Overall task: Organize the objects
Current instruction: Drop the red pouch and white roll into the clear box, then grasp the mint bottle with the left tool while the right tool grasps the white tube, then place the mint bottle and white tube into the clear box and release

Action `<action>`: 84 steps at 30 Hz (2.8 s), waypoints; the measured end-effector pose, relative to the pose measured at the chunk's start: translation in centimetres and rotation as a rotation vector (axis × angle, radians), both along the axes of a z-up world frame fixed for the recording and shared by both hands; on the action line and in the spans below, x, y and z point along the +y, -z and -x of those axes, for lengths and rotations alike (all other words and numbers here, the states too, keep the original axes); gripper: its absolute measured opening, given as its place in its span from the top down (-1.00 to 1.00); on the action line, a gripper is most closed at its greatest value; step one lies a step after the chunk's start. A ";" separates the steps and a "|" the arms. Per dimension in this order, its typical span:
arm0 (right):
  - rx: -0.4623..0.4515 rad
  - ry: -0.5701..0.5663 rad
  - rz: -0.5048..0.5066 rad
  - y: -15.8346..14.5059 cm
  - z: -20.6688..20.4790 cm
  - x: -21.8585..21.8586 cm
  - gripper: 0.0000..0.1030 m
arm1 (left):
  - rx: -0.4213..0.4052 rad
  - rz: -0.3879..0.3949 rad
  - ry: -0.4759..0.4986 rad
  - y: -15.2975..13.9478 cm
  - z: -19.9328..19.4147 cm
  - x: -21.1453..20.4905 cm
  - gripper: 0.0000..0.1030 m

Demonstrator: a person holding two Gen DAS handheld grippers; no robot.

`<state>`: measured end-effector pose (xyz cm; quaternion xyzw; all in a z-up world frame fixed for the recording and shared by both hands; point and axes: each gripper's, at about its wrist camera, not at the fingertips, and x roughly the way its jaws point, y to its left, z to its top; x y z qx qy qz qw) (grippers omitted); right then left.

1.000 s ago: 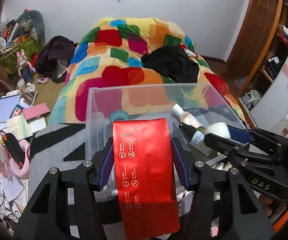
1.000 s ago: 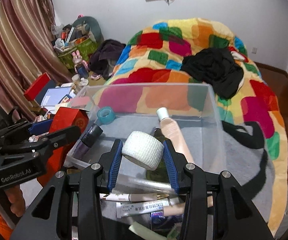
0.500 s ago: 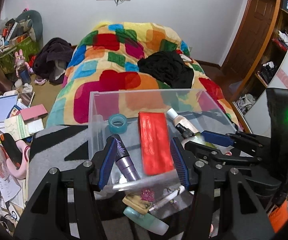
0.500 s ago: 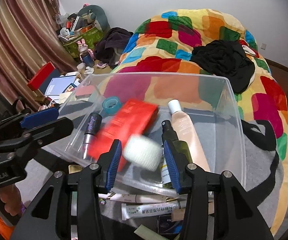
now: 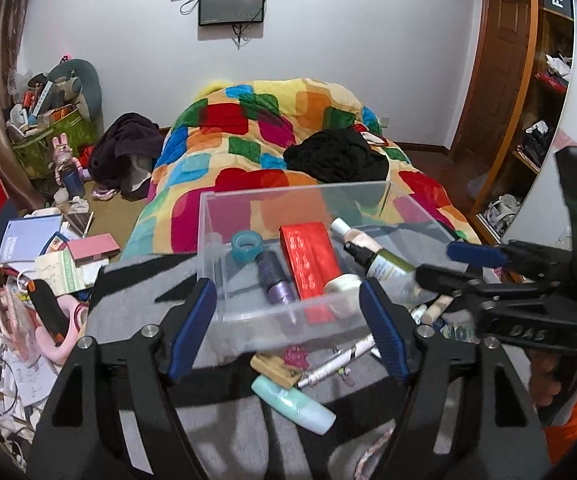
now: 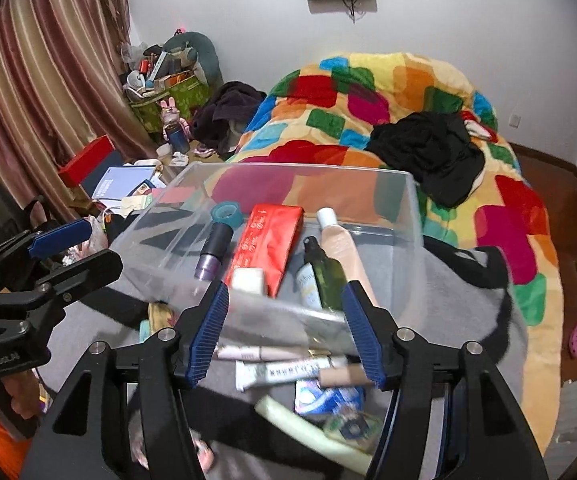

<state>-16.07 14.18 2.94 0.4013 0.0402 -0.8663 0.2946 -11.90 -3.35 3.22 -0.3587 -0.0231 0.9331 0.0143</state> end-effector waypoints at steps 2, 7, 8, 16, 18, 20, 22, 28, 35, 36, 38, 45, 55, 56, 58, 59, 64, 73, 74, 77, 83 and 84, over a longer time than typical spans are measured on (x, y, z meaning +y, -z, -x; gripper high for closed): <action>0.007 -0.003 -0.006 0.1 -0.7 0.7 -0.08 | -0.012 -0.001 -0.010 0.8 -0.6 0.0 -0.50; 0.017 0.011 -0.055 1.5 -2.2 2.5 -0.08 | -0.050 0.022 -0.034 3.3 -1.5 0.0 -0.50; 0.017 0.013 -0.065 1.8 -2.6 2.8 -0.08 | -0.064 0.014 -0.035 3.9 -1.6 0.0 -0.50; 0.007 -0.043 -0.168 5.0 -5.2 4.1 -0.08 | -0.171 -0.019 -0.041 7.8 -1.9 0.2 -0.50; -0.011 -0.054 -0.197 6.1 -5.4 4.1 -0.08 | -0.187 -0.015 -0.034 8.4 -2.0 0.5 -0.50; -0.028 -0.050 -0.211 6.8 -5.2 4.4 -0.08 | -0.199 -0.004 -0.036 8.9 -2.0 0.7 -0.50; -0.043 -0.041 -0.186 7.0 -5.0 4.8 -0.08 | -0.209 0.001 -0.047 9.3 -2.0 0.6 -0.42; -0.070 -0.040 -0.154 7.1 -5.2 5.4 0.17 | -0.193 0.002 -0.059 9.5 -3.5 -0.4 0.07; -0.098 -0.129 -0.120 6.7 -7.3 4.7 0.48 | -0.179 0.030 -0.047 9.1 -6.1 -1.9 0.40; -0.092 -0.144 -0.121 6.6 -7.8 4.4 0.48 | -0.178 0.029 -0.046 9.1 -6.4 -2.1 0.40; -0.064 -0.167 -0.142 6.5 -8.6 3.8 0.48 | -0.176 0.022 -0.040 9.0 -6.5 -2.4 0.40; -0.060 -0.154 -0.131 6.3 -7.4 2.2 0.48 | -0.179 0.005 -0.041 9.2 -4.7 -2.5 0.38; -0.060 -0.116 -0.095 6.7 -6.8 1.9 0.72 | -0.137 -0.017 -0.094 9.3 -4.3 -3.0 0.53; -0.055 -0.110 -0.093 6.6 -6.9 2.1 0.72 | -0.132 -0.023 -0.097 9.3 -4.6 -3.2 0.53; -0.048 -0.099 -0.080 6.2 -7.0 2.5 0.72 | -0.123 -0.029 -0.106 9.1 -5.2 -3.4 0.53; -0.047 -0.095 -0.068 6.0 -7.0 2.7 0.72 | -0.118 -0.034 -0.108 9.0 -5.5 -3.5 0.53; -0.031 -0.079 -0.019 4.3 -6.8 3.1 0.72 | -0.072 -0.056 -0.117 7.5 -6.4 -3.6 0.53; 0.029 -0.031 0.046 0.9 -4.7 1.8 0.72 | 0.035 -0.093 -0.097 3.6 -5.9 -3.1 0.53; 0.030 -0.026 0.049 0.7 -4.3 1.6 0.72 | 0.046 -0.097 -0.094 3.2 -5.7 -3.0 0.53; 0.040 -0.015 0.060 -0.2 -3.3 1.0 0.72 | 0.075 -0.096 -0.089 2.1 -4.9 -3.0 0.53; 0.061 0.003 0.058 -1.6 -0.8 -0.6 0.72 | 0.062 -0.116 -0.068 1.3 -2.2 -3.0 0.53; 0.059 0.005 0.055 -1.6 -0.4 -0.7 0.72 | 0.053 -0.116 -0.067 1.3 -1.6 -3.0 0.53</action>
